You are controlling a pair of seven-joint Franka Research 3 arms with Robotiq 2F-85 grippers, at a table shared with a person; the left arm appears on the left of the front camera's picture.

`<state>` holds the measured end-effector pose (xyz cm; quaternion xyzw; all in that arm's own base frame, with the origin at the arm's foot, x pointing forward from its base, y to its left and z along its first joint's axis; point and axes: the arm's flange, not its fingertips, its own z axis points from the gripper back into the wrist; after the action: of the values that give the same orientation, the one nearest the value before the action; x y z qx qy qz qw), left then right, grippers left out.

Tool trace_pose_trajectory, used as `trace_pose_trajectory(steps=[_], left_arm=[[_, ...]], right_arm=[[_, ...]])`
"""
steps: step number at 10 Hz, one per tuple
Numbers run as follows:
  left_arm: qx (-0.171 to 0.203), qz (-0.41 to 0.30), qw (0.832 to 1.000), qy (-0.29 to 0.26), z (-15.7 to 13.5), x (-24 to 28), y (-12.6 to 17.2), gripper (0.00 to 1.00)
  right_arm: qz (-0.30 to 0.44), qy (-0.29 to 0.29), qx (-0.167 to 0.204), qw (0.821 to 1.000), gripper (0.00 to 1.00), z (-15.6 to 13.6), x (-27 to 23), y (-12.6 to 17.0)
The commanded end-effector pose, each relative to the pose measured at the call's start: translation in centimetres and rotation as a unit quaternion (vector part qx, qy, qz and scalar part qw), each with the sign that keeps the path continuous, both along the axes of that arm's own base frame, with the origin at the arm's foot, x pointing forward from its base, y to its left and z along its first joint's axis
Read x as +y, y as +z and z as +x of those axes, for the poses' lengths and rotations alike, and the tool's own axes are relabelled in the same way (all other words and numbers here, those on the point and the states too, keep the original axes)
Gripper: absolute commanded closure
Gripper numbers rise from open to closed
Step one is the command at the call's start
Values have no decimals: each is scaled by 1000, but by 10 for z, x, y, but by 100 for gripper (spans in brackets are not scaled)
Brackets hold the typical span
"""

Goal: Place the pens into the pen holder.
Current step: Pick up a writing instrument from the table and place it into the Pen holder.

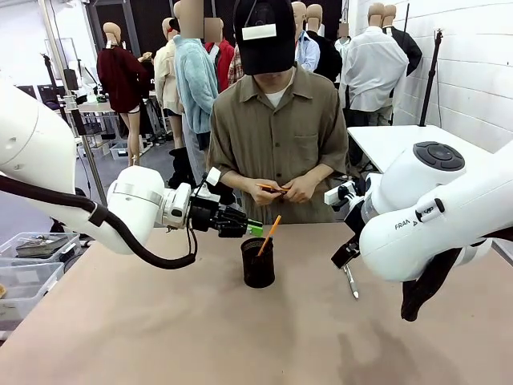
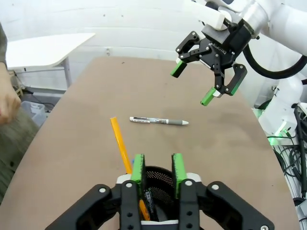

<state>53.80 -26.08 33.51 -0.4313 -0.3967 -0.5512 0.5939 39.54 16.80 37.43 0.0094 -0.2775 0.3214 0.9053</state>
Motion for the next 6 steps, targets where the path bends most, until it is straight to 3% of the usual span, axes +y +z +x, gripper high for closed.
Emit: trace_pose_trajectory(steps=[1,3,6], left_arm=[[12,11,1000,4,-7,3,10,51],[12,24,999,37,-16,19,33,51],[8,117,981,154,-46,69,82,51]], right_arm=[[0,0,1,1000,0,0,0,-1],[0,0,1,1000,0,0,0,-1],[0,0,1,1000,0,0,0,-1]])
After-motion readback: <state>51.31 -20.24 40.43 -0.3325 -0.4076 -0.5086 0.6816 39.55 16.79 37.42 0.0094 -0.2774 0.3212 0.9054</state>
